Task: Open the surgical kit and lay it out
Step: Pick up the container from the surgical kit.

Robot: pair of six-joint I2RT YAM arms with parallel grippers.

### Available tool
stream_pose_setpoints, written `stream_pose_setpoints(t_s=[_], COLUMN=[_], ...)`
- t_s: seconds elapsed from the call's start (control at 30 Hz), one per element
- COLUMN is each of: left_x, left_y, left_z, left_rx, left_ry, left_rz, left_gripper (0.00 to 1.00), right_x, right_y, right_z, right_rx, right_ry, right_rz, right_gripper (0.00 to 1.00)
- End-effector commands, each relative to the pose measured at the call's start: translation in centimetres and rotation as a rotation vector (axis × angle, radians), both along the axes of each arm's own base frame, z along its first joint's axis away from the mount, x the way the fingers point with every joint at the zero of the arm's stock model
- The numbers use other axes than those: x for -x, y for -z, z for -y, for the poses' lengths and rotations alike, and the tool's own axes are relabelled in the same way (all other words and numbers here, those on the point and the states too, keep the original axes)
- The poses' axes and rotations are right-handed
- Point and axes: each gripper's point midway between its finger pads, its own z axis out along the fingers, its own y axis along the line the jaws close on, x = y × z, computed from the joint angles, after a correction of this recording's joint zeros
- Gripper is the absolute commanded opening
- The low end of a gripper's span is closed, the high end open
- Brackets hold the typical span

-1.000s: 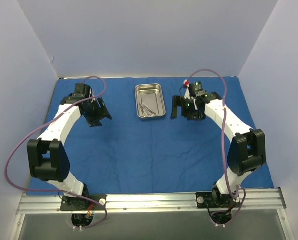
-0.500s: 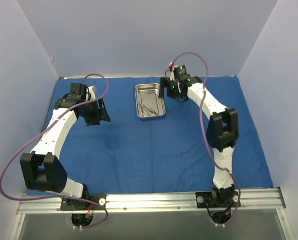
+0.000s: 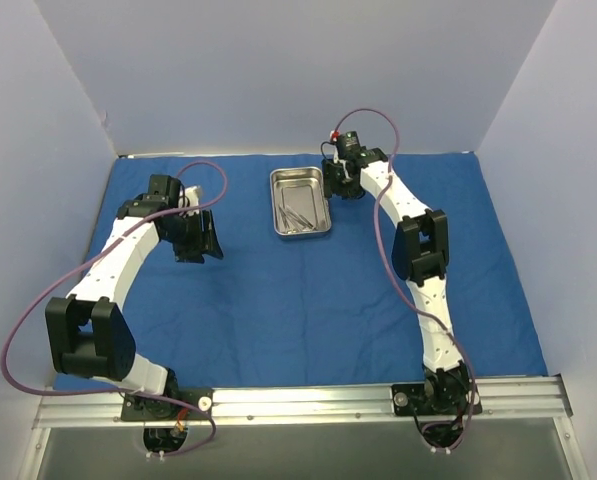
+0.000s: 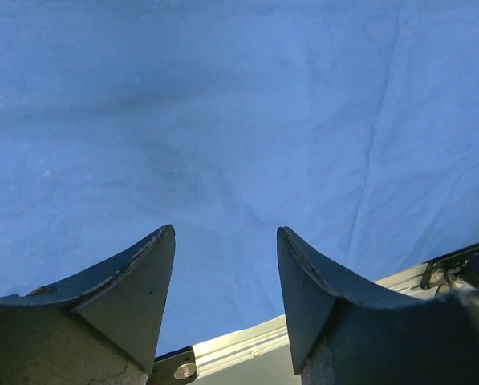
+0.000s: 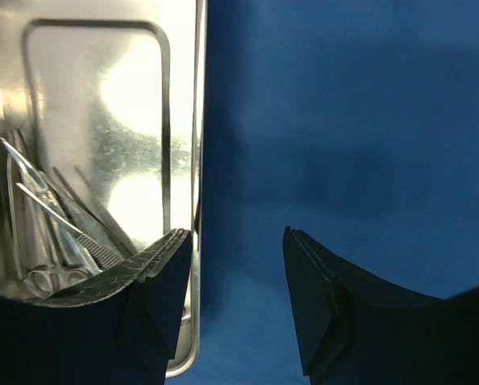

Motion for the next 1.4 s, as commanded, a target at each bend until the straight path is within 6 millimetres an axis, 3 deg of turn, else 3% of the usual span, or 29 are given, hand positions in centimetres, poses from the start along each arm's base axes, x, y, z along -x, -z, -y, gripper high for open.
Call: stream_pose_setpoints(t_s=[0.0,0.3,0.7,0.9,1.03,1.07,1.3,1.37], left_x=[0.5,-0.6,-1.8,-2.2,-2.1,-2.0,-2.0,-1.8], left_y=[-0.4,-2.1,-1.1,-1.0,-0.6,-0.6,-0.3,-0.2], left_z=[-0.2,-0.8,-0.7,-0.8,-0.9,-0.9,-1.3,-1.4], left_rx=[0.029,0.056,0.055,0.048,0.050,0.051,0.064,0.071], left_ry=[0.022,-0.024,-0.023,-0.018,-0.020,-0.020,-0.029,-0.037], left_rz=[0.013,0.033,-0.010,-0.009,-0.020,-0.019,-0.013,-0.016], left_gripper=[0.62,0.62,0.62,0.62,0.61,0.62,0.61,0.61], right_x=[0.5,0.2,0.3,-0.4,-1.5,-2.0,-2.6,-2.6], right_y=[0.9,0.3,0.9,3.1,4.0,3.4,4.0,4.1], right_z=[0.3,0.7,-0.2,-0.7,-1.4,-1.8,-2.7,-2.9], right_rx=[0.024,0.007,-0.024,-0.036,-0.054,-0.064,-0.096,-0.107], right_ry=[-0.026,0.027,0.014,0.006,0.001,-0.001,-0.016,-0.027], right_rz=[-0.026,0.040,0.052,0.002,-0.005,0.012,0.005,-0.004], right_gripper=[0.49,0.51,0.52,0.49,0.36,0.35,0.23,0.06])
